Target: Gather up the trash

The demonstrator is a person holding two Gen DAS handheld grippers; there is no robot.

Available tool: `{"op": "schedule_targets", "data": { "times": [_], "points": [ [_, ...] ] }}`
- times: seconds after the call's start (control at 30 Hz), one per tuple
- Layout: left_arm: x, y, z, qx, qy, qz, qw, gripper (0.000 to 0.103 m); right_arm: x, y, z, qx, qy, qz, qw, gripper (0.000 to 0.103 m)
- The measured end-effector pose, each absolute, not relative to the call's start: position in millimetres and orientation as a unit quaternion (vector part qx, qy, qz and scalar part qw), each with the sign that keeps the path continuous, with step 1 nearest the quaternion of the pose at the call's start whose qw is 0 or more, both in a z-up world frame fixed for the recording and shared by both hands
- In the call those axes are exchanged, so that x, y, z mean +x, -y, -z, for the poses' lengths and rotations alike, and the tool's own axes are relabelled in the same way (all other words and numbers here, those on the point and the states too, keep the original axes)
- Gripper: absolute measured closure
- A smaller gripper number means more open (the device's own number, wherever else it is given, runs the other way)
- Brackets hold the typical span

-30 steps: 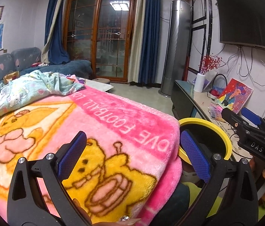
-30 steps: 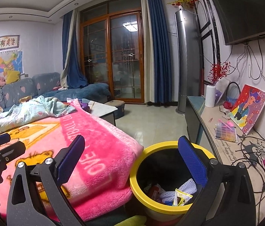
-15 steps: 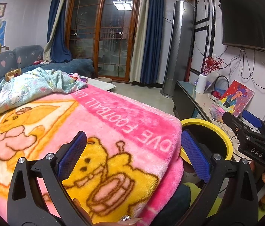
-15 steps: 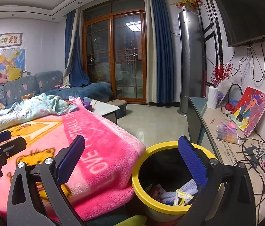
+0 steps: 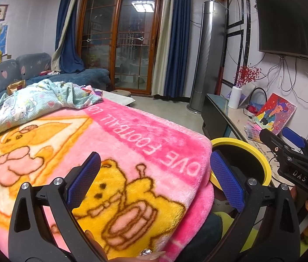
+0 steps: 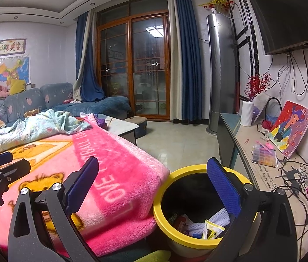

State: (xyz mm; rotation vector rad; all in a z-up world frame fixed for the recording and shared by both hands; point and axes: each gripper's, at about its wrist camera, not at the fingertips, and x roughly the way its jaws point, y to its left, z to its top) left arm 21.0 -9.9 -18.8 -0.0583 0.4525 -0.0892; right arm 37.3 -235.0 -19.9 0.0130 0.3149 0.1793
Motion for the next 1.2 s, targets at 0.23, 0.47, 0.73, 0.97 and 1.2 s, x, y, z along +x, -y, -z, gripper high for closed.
{"op": "schedule_targets", "data": {
  "times": [0.23,0.47,0.73,0.97,1.2],
  "points": [
    [21.6,9.3,18.2,-0.029,-0.225,0.045,0.973,0.011,38.3,234.5,19.3,0.007,-0.157,-0.089,0.984,0.007],
    [21.6,9.5,18.3,-0.030,-0.225,0.045,0.973,0.011,37.5,235.1,19.4,0.007,-0.155,-0.089,0.984,0.007],
    [21.4,8.3,18.8,-0.029,-0.225,0.044,0.973,0.011,37.8,236.0,16.8,0.007,-0.153,-0.085,0.985,0.007],
    [21.4,7.6,19.5,-0.029,-0.226,0.043,0.973,0.011,37.4,236.7,17.0,0.007,-0.153,-0.084,0.985,0.007],
    [19.6,5.3,21.3,-0.028,-0.227,0.043,0.973,0.011,37.1,237.3,16.8,0.007,-0.153,-0.084,0.985,0.007]
  ]
}}
